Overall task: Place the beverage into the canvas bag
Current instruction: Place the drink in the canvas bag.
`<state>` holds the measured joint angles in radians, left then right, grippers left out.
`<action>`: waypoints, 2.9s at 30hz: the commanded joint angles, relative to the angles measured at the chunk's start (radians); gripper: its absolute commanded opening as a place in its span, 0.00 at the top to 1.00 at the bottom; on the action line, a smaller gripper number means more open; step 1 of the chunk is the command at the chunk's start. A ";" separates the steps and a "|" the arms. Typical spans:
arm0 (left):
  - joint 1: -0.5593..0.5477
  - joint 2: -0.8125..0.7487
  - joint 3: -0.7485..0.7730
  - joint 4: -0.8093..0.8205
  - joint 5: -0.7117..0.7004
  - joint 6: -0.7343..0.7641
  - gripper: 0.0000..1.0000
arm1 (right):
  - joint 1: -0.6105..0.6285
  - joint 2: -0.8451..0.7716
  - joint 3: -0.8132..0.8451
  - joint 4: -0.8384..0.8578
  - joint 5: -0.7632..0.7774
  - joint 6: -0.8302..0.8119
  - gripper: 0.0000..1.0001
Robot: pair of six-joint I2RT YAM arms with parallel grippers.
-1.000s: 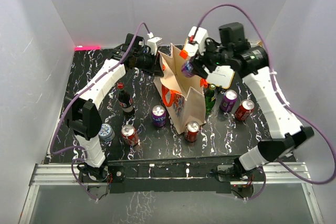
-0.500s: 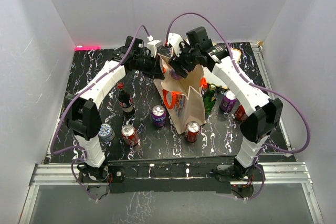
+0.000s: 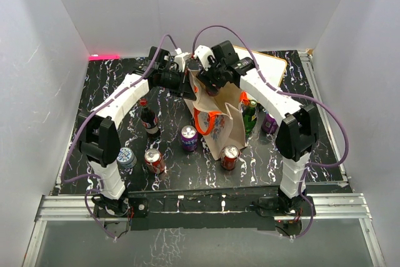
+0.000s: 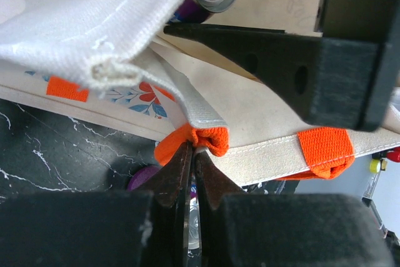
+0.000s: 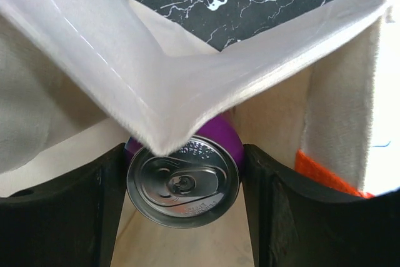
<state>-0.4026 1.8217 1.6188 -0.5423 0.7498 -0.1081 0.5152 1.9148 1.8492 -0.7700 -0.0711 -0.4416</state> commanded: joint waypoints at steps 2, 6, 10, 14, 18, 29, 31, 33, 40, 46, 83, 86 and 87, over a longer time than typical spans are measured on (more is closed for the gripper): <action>0.002 -0.055 0.020 -0.036 0.118 -0.024 1.00 | 0.001 -0.048 -0.064 0.231 0.107 0.033 0.92; 0.027 -0.057 0.028 -0.058 0.112 -0.033 1.00 | 0.000 -0.061 -0.119 0.278 0.108 0.046 0.92; 0.056 -0.063 0.031 -0.081 0.112 -0.037 1.00 | 0.000 -0.076 -0.180 0.330 0.121 0.041 0.92; 0.069 -0.064 0.023 -0.102 0.087 -0.022 1.00 | -0.002 -0.094 -0.221 0.358 0.090 0.034 0.92; 0.069 -0.060 0.012 -0.118 0.076 -0.001 1.00 | -0.013 -0.102 -0.259 0.413 0.087 0.058 0.92; 0.069 -0.024 0.013 -0.203 0.083 0.053 1.00 | -0.041 -0.035 -0.208 0.427 0.096 0.177 0.92; 0.069 -0.022 0.014 -0.212 0.091 0.060 1.00 | -0.041 -0.020 -0.201 0.423 0.100 0.194 0.92; 0.070 -0.018 0.020 -0.223 0.096 0.068 1.00 | -0.041 -0.008 -0.204 0.427 0.109 0.211 0.92; 0.070 0.008 0.033 -0.262 0.123 0.091 1.00 | -0.043 0.040 -0.206 0.456 0.187 0.244 0.89; 0.068 0.010 0.016 -0.261 0.121 0.101 1.00 | -0.048 0.070 -0.183 0.470 0.184 0.246 0.83; 0.067 -0.019 0.003 -0.210 0.106 0.081 1.00 | -0.073 0.099 -0.162 0.407 0.083 0.212 0.14; 0.068 -0.022 0.003 -0.206 0.104 0.078 1.00 | -0.072 0.096 -0.160 0.402 0.083 0.207 0.14; 0.068 -0.022 0.003 -0.206 0.104 0.078 1.00 | -0.073 0.096 -0.161 0.401 0.083 0.207 0.14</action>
<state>-0.3355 1.8286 1.6253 -0.6998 0.8204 -0.0235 0.4770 1.9991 1.6459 -0.3706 -0.0338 -0.2192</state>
